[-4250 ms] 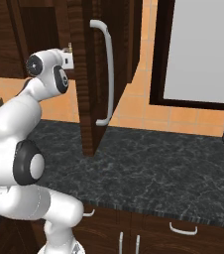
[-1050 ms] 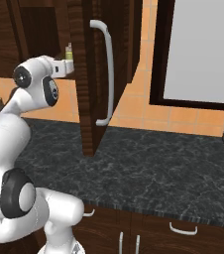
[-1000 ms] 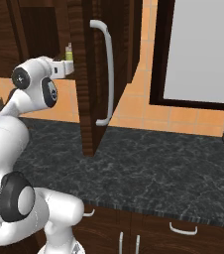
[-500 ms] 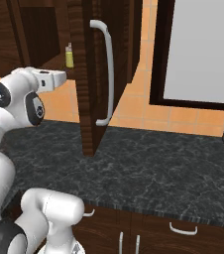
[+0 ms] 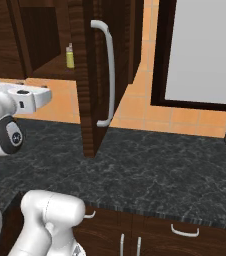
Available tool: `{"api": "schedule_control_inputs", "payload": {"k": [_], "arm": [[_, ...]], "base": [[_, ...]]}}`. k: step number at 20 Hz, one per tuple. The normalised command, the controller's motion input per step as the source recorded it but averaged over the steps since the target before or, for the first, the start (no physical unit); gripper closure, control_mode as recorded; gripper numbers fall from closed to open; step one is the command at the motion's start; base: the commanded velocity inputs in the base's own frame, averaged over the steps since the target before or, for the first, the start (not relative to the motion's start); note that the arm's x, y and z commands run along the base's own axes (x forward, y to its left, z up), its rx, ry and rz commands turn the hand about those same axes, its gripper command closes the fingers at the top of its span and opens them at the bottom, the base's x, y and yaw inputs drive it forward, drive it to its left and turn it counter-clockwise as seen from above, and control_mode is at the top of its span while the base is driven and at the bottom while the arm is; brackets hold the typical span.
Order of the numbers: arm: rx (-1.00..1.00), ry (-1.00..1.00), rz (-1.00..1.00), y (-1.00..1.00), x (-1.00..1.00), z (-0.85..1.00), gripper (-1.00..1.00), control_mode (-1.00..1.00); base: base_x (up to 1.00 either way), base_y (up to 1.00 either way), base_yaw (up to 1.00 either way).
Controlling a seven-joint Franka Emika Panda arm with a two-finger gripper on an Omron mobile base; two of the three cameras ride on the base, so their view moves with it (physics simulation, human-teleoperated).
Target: Put the shaker and condiment bottle from the counter next to their counterparts in the cabinet.
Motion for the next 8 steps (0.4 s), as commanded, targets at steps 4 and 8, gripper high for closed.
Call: {"api": "schedule_control_inputs", "payload": {"k": [4,8], "arm": [[0.0,0.0,0.0,0.14,-1.0,-0.19,-1.0,-1.0],[0.0,-0.01,0.0,0.18,-1.0,-0.24,-1.0,-1.0]], "base": [[0.0,0.0,0.0],[0.0,0.0,0.0]]}}
